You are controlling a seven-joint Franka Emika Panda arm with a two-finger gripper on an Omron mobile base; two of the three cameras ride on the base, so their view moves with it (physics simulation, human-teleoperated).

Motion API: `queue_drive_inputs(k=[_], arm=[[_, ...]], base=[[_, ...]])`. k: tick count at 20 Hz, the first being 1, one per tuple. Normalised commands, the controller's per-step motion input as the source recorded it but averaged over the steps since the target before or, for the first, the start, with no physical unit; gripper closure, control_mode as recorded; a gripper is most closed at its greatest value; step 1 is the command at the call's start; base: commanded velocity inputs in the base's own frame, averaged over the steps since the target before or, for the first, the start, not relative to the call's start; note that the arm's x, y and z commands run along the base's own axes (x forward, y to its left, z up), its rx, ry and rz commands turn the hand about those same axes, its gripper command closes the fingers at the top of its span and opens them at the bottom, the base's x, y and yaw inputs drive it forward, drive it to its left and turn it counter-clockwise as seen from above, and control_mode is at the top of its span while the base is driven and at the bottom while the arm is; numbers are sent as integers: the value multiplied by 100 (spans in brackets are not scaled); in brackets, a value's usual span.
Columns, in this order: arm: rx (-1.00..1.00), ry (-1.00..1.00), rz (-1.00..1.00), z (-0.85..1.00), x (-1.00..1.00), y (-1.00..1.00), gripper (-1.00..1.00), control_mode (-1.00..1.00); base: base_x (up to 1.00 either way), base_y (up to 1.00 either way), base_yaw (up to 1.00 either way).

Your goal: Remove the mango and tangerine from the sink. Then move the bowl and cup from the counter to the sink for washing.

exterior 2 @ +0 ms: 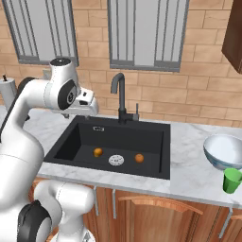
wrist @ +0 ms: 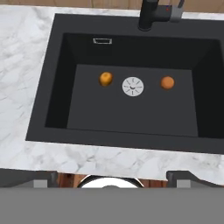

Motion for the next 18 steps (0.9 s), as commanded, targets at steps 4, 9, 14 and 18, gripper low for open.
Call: queue_drive_inputs(k=[4,9,14,18], arm=[[0,0,0,-6,0,14,-100,-100],[0,0,-1,-6,0,12,-100,-100],[0,0,0,-13,0,8,-100,-100],[0,0,0,-19,0,4,-100,-100]], base=[[0,0,0],[0,0,0],[0,0,0],[0,0,0]])
